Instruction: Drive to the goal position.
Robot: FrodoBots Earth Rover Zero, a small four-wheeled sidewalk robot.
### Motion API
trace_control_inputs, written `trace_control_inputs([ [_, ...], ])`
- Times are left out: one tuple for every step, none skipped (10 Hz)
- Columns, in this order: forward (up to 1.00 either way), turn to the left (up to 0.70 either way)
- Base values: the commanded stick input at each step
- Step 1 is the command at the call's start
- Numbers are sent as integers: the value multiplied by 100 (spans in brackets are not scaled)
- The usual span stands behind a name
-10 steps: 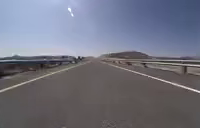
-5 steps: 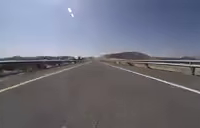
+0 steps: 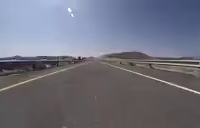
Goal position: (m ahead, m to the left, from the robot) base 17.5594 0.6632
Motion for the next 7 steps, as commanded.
trace_control_inputs([
  [100, 0],
  [100, 0],
  [100, 0],
  [100, 0],
  [100, 0],
  [100, 0],
  [100, 0],
])
